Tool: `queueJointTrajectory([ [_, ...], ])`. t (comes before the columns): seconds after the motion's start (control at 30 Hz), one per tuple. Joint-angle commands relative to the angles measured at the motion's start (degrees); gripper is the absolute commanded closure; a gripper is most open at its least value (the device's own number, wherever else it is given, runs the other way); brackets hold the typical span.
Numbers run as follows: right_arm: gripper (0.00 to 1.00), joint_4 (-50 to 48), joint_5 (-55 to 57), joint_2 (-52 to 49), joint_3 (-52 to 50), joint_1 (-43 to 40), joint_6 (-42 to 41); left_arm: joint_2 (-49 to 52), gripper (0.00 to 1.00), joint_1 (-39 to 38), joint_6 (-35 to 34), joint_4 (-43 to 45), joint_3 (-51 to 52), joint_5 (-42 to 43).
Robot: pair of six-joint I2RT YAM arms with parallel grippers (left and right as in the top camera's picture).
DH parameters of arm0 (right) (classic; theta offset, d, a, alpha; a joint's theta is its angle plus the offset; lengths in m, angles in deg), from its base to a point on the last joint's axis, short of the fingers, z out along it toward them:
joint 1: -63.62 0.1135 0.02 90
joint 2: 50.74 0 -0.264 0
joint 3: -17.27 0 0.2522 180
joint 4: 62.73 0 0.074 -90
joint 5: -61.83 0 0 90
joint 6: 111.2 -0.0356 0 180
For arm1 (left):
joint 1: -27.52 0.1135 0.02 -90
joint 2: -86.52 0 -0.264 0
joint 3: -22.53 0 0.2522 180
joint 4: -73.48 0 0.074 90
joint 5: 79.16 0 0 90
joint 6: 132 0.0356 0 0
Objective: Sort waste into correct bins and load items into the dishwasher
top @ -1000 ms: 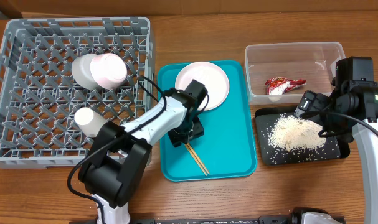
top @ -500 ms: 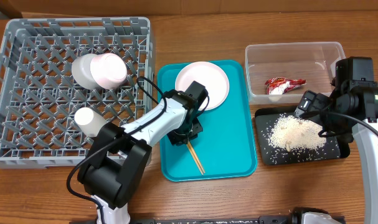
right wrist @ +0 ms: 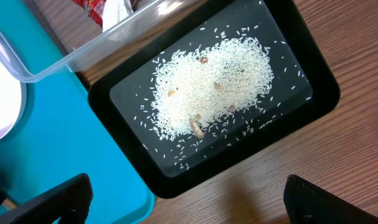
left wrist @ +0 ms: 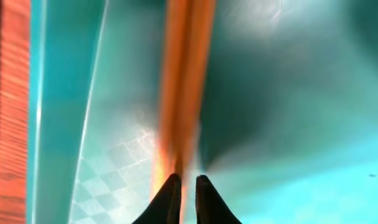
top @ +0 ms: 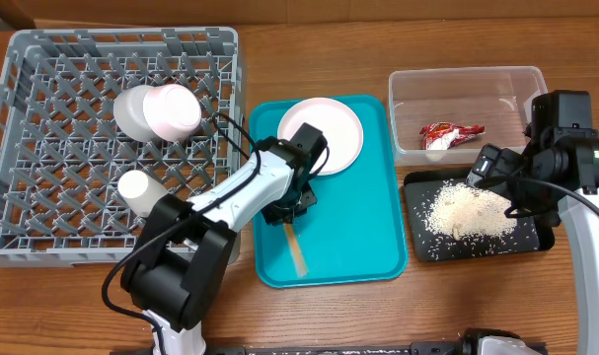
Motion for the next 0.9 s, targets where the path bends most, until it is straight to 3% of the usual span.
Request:
queueJointTrajectory([
  [0.0,0.0,-0.02,-0.02,0.22,0.5,-0.28,1.05,-1.36,0.9,0.68,2.08,-2.21,-3.13,-4.44],
  [0.13,0.0,-0.04,-0.02,0.22,0.5,-0.28,1.05,-1.73,0.9,0.68,5.01,-3.56,-5.77,-5.22],
  [0.47,0.0,-0.07,-0.02,0.22,0.5,-0.28,1.18,-1.73,0.88,0.7,4.28,-10.4,-7.02,-6.29],
  [0.6,0.0,0.11,-0.02,0.22,0.5,-0.28,1.18,-1.73,0.64,0.7,4.22,-11.3,-6.45,-5.55],
  [0.7,0.0,0.11,-0.02,0.22,0.5,-0.28,1.2,-1.64,0.52,0.7,3.78,-10.4,-4.61,-5.35],
  [0.87,0.0,0.13,-0.02,0.22,0.5,-0.28,1.18,-1.6,0.48,0.7,3.67,-7.52,-1.97,-5.16],
])
